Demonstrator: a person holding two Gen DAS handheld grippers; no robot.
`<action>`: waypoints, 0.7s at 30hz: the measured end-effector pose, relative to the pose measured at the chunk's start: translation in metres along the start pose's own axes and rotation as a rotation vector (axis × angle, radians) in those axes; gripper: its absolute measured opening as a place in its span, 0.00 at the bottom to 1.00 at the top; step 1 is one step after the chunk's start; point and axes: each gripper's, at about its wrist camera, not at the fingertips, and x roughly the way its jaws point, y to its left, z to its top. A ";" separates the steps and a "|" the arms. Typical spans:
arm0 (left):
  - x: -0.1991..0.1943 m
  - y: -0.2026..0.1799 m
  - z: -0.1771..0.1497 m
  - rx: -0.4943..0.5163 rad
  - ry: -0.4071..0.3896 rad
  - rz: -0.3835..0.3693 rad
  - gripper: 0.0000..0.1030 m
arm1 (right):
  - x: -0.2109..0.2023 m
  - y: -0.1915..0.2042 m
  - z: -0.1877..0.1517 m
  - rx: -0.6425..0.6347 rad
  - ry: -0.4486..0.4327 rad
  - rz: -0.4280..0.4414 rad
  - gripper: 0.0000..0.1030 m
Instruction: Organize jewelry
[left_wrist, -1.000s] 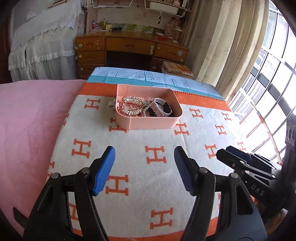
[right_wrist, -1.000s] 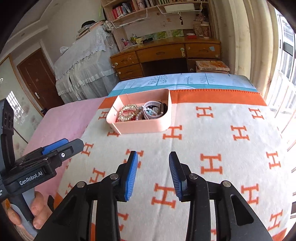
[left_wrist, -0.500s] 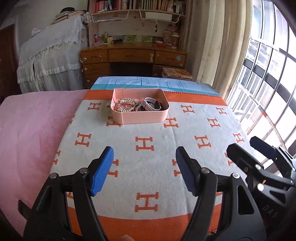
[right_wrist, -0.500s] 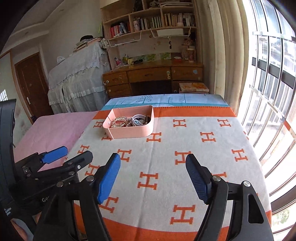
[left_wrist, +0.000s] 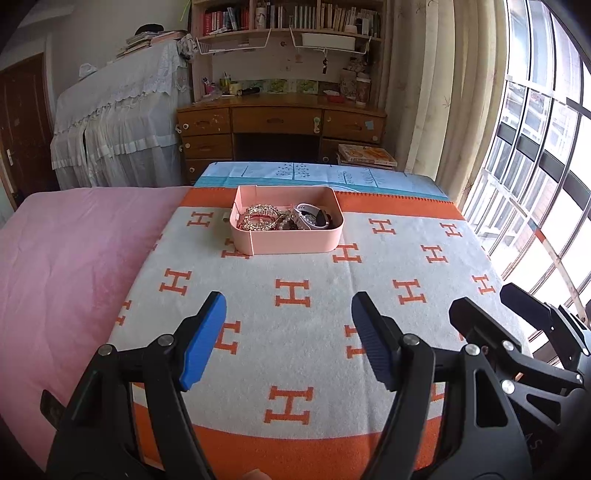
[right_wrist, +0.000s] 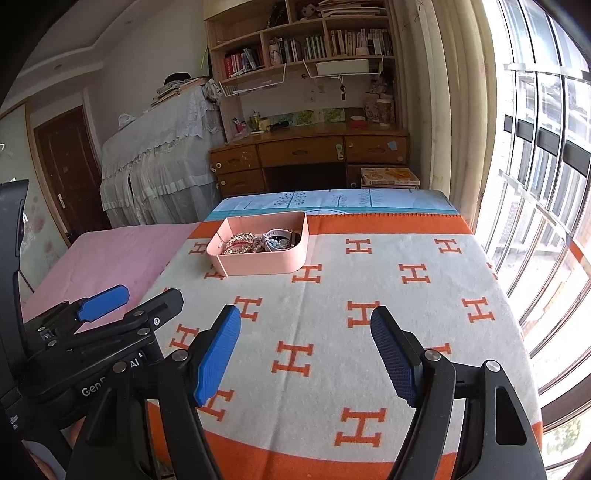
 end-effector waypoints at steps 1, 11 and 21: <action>0.000 0.000 0.000 0.002 -0.001 0.001 0.66 | 0.002 0.000 0.000 -0.001 0.000 0.000 0.72; 0.000 -0.001 0.003 0.007 -0.002 0.007 0.66 | 0.006 -0.003 0.001 0.003 0.004 0.003 0.72; 0.001 0.000 0.004 0.007 0.003 0.008 0.66 | 0.006 -0.003 0.001 0.005 0.005 0.001 0.72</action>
